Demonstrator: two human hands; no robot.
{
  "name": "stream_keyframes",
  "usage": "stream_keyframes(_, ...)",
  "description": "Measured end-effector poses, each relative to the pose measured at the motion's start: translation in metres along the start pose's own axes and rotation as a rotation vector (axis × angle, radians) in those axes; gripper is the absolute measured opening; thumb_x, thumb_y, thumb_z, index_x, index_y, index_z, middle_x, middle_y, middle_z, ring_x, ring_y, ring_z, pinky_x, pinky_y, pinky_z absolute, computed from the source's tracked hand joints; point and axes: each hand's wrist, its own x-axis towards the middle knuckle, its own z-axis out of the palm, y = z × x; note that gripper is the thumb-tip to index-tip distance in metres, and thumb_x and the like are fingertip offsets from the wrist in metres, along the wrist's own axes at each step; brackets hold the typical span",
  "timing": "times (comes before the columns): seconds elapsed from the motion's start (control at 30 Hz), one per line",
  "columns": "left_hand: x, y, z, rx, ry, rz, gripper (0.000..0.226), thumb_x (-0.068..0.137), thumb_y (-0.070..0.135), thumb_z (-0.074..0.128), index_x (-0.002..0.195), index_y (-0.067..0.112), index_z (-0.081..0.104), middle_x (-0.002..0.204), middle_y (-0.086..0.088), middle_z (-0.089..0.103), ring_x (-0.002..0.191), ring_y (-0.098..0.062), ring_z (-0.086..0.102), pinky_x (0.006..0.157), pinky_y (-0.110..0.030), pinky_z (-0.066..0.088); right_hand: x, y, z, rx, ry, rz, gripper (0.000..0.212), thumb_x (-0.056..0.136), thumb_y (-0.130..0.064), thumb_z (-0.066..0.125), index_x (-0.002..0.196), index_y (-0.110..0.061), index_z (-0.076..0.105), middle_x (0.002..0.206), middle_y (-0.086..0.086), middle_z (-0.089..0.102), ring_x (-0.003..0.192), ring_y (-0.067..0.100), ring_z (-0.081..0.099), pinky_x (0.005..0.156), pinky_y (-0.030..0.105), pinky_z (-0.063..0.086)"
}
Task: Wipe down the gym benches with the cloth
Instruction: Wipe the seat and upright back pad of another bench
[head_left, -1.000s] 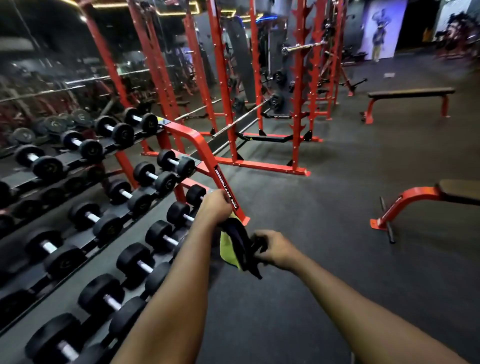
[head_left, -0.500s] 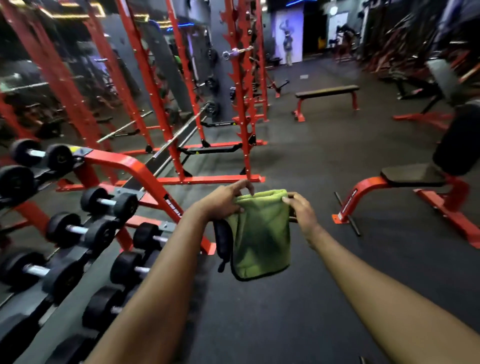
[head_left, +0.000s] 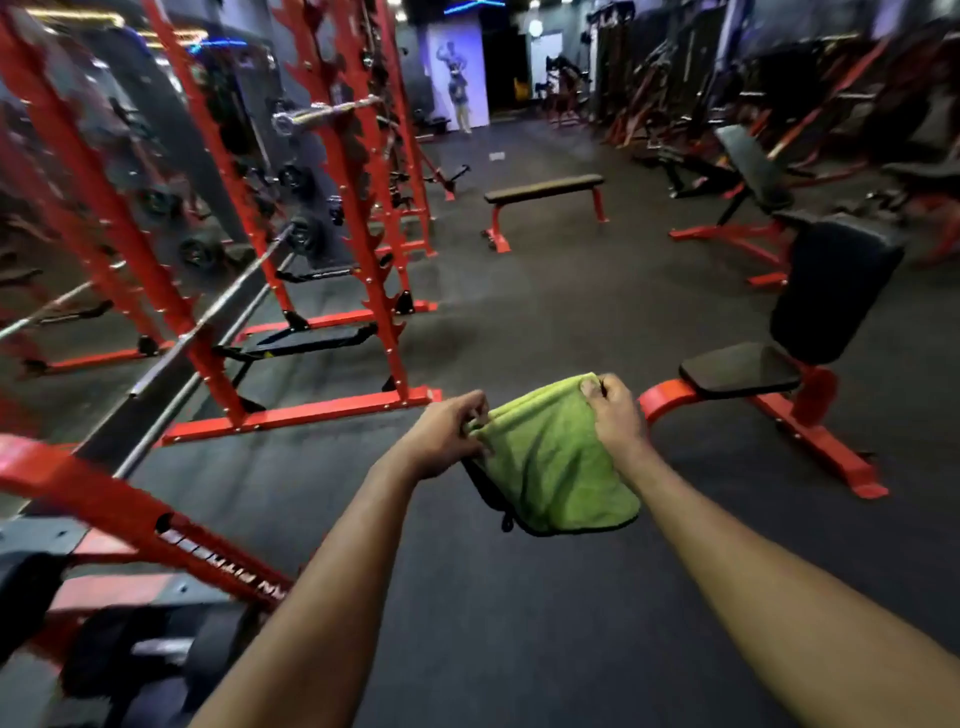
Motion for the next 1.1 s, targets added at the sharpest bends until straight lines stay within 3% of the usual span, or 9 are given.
stream_keyframes(0.1,0.071,-0.022,0.011,-0.027,0.119,-0.001,0.022,0.076,0.006,0.076,0.086,0.013,0.058,0.072,0.000,0.056,0.067,-0.016,0.049,0.060,-0.026,0.037,0.056,0.021,-0.005,-0.070,0.068,0.016,0.017,0.101,-0.012,0.053,0.087,-0.004,0.051,0.074,0.008,0.045,0.067,0.017,0.040,0.055,0.023,0.031)
stream_keyframes(0.2,0.145,-0.037,0.023,-0.045,0.115,0.051,0.009,0.086,0.008,0.067,0.086,0.004,0.060,0.068,0.007,0.054,0.064,-0.011,0.048,0.059,-0.014,0.035,0.112,0.051,-0.013,-0.181,0.136,0.077,0.019,0.101,-0.021,0.053,0.087,-0.010,0.052,0.072,0.003,0.051,0.075,0.024,0.050,0.062,0.033,0.027)
stream_keyframes(0.37,0.283,-0.051,0.046,-0.069,0.019,0.229,0.016,0.095,0.011,0.058,0.081,0.004,0.060,0.065,0.009,0.049,0.062,-0.010,0.047,0.062,-0.025,0.033,0.204,0.083,-0.028,-0.254,0.293,0.206,0.023,0.102,-0.026,0.051,0.101,-0.005,0.059,0.100,0.022,0.064,0.097,0.035,0.059,0.070,0.035,0.032)
stream_keyframes(0.47,0.365,-0.049,0.061,-0.129,-0.046,0.316,0.006,0.094,0.010,0.058,0.094,0.005,0.062,0.073,0.002,0.055,0.061,-0.005,0.048,0.062,-0.030,0.043,0.253,0.099,-0.044,-0.259,0.383,0.256,0.022,0.102,-0.029,0.050,0.100,-0.009,0.059,0.104,0.023,0.065,0.100,0.037,0.060,0.071,0.033,0.033)
stream_keyframes(0.57,0.429,-0.039,0.077,-0.205,-0.112,0.346,0.024,0.091,0.010,0.063,0.115,0.016,0.064,0.081,-0.001,0.062,0.070,-0.009,0.055,0.070,-0.026,0.051,0.291,0.115,-0.064,-0.292,0.456,0.277,0.018,0.102,-0.029,0.050,0.098,-0.013,0.058,0.104,0.023,0.065,0.100,0.037,0.060,0.076,0.038,0.037)
stream_keyframes(0.7,0.501,-0.018,0.116,-0.187,-0.112,0.423,0.015,0.090,0.002,0.060,0.081,0.014,0.060,0.077,0.001,0.068,0.071,-0.008,0.058,0.063,-0.017,0.041,0.345,0.145,-0.096,-0.283,0.530,0.301,0.015,0.101,-0.028,0.053,0.088,-0.020,0.051,0.088,0.014,0.060,0.087,0.031,0.057,0.074,0.039,0.039)
stream_keyframes(0.8,0.562,-0.002,0.159,-0.214,-0.076,0.390,0.015,0.090,0.000,0.050,0.080,0.010,0.054,0.067,0.001,0.063,0.059,-0.010,0.052,0.060,-0.026,0.040,0.397,0.173,-0.129,-0.280,0.528,0.300,0.021,0.101,-0.026,0.052,0.085,-0.013,0.052,0.084,0.012,0.060,0.081,0.027,0.055,0.071,0.039,0.039)
stream_keyframes(0.97,0.652,0.037,0.222,-0.243,-0.133,0.334,0.015,0.092,-0.006,0.043,0.082,0.004,0.049,0.061,0.008,0.044,0.051,0.003,0.041,0.052,-0.012,0.031,0.492,0.219,-0.191,-0.238,0.531,0.310,0.020,0.102,-0.025,0.051,0.088,-0.011,0.052,0.082,0.013,0.059,0.082,0.028,0.056,0.071,0.037,0.038)
stream_keyframes(1.1,0.720,0.057,0.273,-0.278,-0.216,0.234,0.013,0.095,0.000,0.044,0.087,0.007,0.050,0.070,0.009,0.053,0.057,-0.003,0.046,0.056,-0.015,0.041,0.564,0.259,-0.241,-0.268,0.477,0.357,0.024,0.103,-0.026,0.050,0.095,-0.004,0.056,0.084,0.015,0.060,0.085,0.031,0.058,0.070,0.036,0.034)
